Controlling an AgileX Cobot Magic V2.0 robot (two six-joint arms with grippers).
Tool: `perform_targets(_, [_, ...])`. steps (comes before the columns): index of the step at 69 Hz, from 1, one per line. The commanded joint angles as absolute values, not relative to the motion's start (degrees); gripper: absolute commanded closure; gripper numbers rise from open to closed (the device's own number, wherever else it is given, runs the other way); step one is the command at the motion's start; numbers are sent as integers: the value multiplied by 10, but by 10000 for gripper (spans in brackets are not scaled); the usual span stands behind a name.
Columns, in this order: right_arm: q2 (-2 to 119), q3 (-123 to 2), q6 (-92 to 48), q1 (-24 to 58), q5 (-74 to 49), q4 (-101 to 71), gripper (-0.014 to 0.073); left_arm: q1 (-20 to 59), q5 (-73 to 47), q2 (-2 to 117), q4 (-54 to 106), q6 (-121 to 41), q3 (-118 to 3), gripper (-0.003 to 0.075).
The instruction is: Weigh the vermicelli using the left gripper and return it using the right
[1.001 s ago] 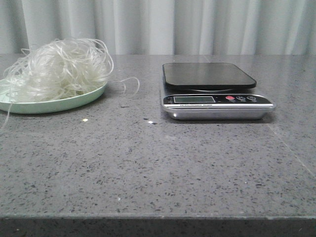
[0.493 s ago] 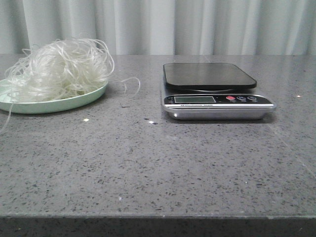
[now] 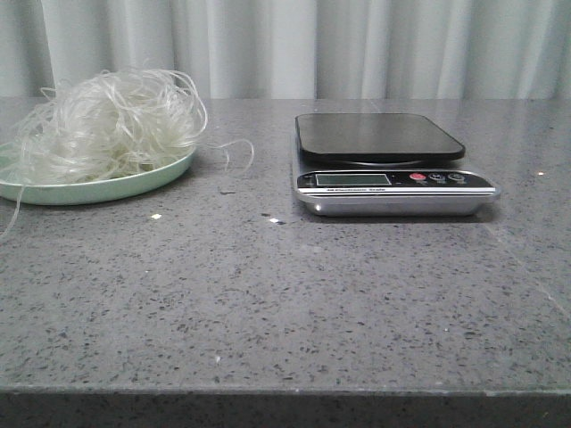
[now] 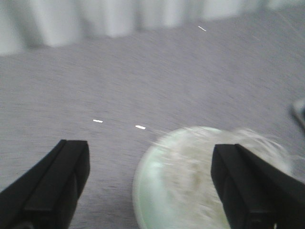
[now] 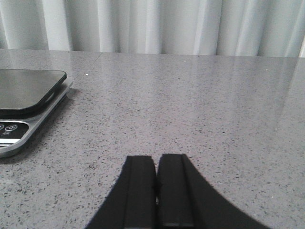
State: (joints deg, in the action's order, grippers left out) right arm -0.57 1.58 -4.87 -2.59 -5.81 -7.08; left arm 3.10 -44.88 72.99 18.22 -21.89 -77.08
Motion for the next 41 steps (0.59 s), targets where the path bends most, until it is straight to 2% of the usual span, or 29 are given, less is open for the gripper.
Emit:
perform_targets(1, [-15,12,-51,-29,-11,-65,442,30,-494,777,293,-282,-828,120])
perform_targets(24, [-15,12,-51,-29,-11,-65,442,88,-526,892,293,-285,-841,120])
perform_targets(41, [-15,12,-51,-29,-11,-65,442,167,-525,932,152,-270,-841,120])
